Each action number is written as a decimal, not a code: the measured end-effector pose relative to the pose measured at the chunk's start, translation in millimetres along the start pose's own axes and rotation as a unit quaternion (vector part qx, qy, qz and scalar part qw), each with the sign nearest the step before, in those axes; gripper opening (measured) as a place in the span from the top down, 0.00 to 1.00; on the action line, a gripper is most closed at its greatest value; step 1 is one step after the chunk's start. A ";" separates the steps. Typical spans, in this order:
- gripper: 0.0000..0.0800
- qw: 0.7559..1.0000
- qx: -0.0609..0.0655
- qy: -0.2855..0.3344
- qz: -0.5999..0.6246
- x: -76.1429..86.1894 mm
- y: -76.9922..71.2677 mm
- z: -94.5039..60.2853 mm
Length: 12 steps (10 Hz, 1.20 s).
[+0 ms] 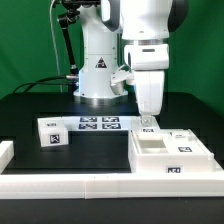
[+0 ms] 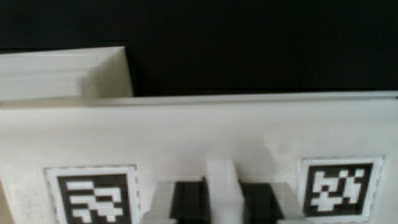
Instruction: Assemble cabinet
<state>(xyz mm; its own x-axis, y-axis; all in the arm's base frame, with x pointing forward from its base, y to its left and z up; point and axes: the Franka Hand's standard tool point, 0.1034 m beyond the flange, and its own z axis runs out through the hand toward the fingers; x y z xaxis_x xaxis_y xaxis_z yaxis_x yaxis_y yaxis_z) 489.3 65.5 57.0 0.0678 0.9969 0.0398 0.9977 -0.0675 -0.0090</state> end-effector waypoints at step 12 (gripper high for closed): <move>0.91 1.000 -0.005 0.005 0.004 -0.6 46.3 -1.5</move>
Offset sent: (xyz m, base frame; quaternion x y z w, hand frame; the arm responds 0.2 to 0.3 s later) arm 0.0000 0.0000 0.0000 0.0000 0.0000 0.0000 1.0000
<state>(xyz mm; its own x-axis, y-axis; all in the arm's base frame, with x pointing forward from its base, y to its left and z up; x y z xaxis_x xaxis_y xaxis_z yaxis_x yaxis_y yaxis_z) 535.4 61.7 58.1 0.0760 0.9959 0.0491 0.9971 -0.0761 -0.0002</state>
